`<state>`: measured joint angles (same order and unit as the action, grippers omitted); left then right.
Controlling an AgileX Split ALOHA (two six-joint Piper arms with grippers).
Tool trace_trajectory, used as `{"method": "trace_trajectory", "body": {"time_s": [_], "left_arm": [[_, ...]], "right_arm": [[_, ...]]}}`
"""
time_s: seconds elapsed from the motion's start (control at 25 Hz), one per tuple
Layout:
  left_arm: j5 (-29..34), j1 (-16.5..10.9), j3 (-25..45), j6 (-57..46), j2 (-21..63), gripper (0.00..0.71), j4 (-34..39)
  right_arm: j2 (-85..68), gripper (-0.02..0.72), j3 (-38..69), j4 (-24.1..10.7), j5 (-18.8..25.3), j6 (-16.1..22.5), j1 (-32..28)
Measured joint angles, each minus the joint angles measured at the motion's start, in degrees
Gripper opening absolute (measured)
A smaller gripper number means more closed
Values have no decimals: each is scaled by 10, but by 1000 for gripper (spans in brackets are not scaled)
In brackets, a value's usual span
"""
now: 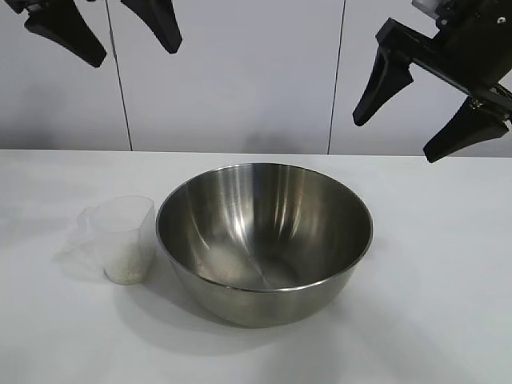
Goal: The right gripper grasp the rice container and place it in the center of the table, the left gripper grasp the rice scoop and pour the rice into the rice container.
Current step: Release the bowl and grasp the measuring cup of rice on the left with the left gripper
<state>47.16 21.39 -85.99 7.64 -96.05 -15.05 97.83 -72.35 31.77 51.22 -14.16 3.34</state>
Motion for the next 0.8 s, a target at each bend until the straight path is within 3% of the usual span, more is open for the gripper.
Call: {"method": "trace_trajectory", "body": {"time_s": [0.12, 0.2, 0.36, 0.48, 0.8], "left_arm": [[-131, 0, 104, 37, 75, 663, -1], [-257, 3, 204, 71, 132, 656, -2], [-611, 26, 415, 172, 221, 612, -4], [-848, 33, 533, 229, 228, 602, -3], [-1074, 33, 682, 119, 217, 600, -10]], "right_arm": [[0, 642, 0, 1, -1, -4, -1], [0, 642, 0, 1, -1, -5, -1], [0, 642, 0, 2, -2, -6, -1], [0, 642, 0, 2, -2, -7, -1], [0, 642, 0, -4, 0, -7, -1]]}}
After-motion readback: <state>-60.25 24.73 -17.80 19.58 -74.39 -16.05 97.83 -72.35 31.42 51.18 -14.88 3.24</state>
